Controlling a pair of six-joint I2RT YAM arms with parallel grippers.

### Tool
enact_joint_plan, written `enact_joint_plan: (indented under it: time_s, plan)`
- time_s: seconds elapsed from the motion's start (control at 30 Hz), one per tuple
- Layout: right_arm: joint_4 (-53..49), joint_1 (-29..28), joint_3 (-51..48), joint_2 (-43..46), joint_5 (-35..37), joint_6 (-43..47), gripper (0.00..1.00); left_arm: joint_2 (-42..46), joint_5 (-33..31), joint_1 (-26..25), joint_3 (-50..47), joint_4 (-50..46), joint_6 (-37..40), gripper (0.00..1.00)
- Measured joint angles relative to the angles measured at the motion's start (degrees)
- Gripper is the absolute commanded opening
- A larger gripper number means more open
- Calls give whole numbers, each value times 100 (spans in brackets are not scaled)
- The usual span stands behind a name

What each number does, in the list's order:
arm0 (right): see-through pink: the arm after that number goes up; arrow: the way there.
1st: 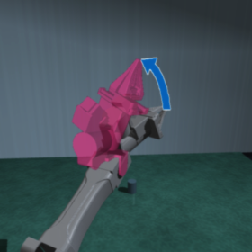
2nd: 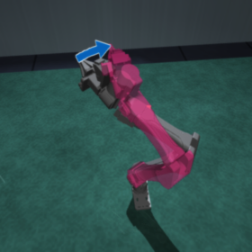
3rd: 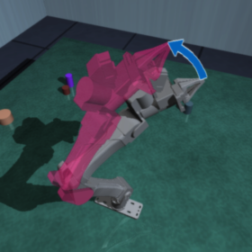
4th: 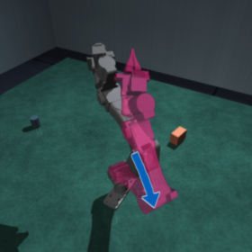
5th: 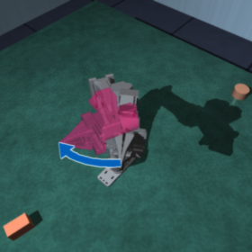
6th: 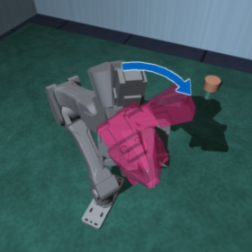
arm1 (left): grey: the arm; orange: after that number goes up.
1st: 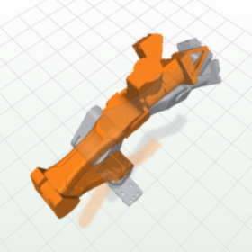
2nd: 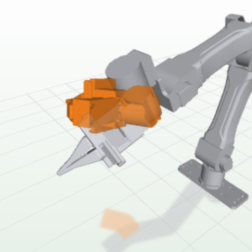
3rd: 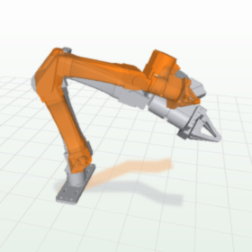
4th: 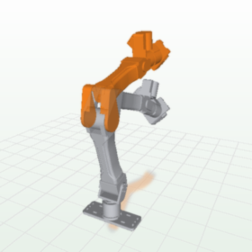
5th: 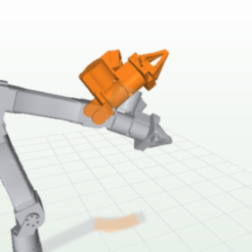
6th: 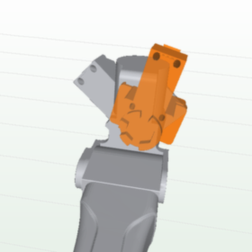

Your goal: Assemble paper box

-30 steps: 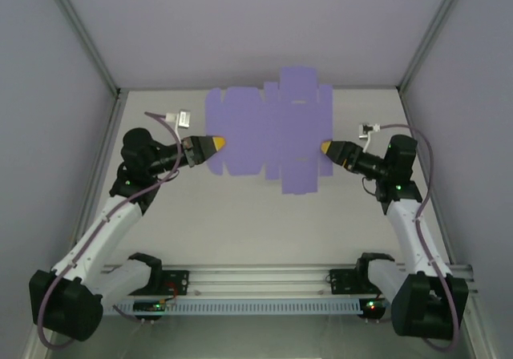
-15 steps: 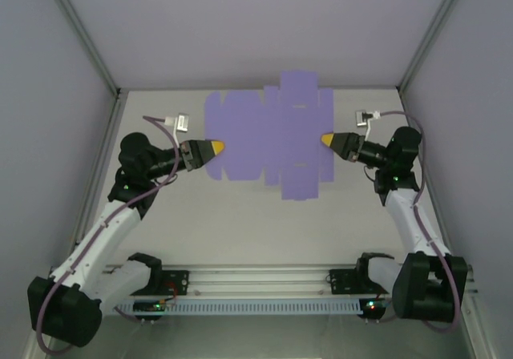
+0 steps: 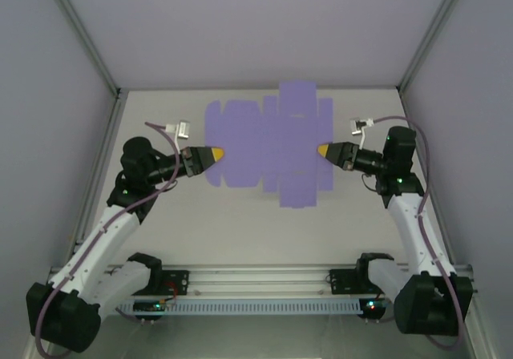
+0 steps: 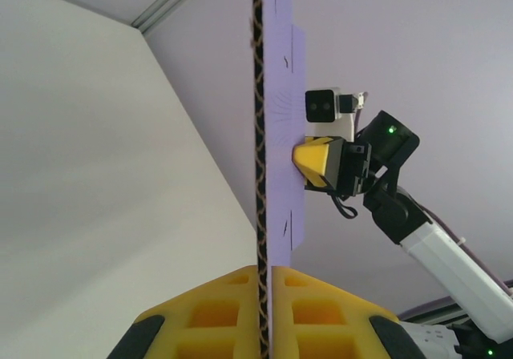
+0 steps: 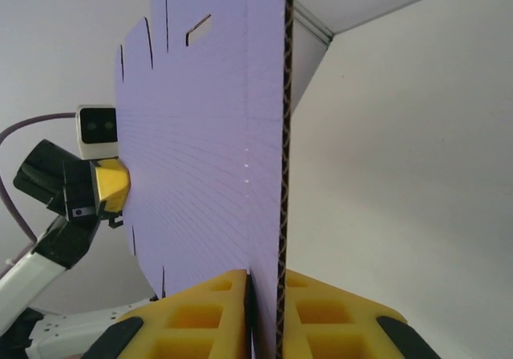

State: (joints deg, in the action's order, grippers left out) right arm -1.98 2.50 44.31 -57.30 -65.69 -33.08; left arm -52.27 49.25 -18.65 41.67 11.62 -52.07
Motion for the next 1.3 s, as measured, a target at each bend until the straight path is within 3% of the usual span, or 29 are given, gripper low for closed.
enact_joint_plan:
  time_s: [0.17,0.2,0.23,0.3,0.33,0.53,0.7,0.97,1.3]
  plan:
    - [-634,-79,83,28,280,417,6,11,-50,2,-81,-151,66,0]
    - [-831,-118,140,28,398,579,0,11,-66,2,-87,-190,98,0]
    - [-1027,-166,208,31,522,726,0,17,-87,2,-90,-260,146,18]
    - [-1390,-306,337,33,857,1019,0,68,-282,4,-90,-496,302,82]
    - [-1576,-389,391,33,1038,1193,0,125,-531,37,-79,-750,437,100]
    - [-2321,-1211,514,-332,2157,1998,0,323,-2570,105,-70,-2540,1078,99]
    - [-2546,-1803,579,-1193,3193,2435,0,424,-3421,109,-400,-3303,1294,100]
    - [-2955,-2494,1401,-2479,5624,3829,0,509,-3751,109,-516,-3539,1416,100]
    - [-1757,-4122,1434,-3781,8185,7010,0,317,-3659,109,-516,-3342,1436,100]
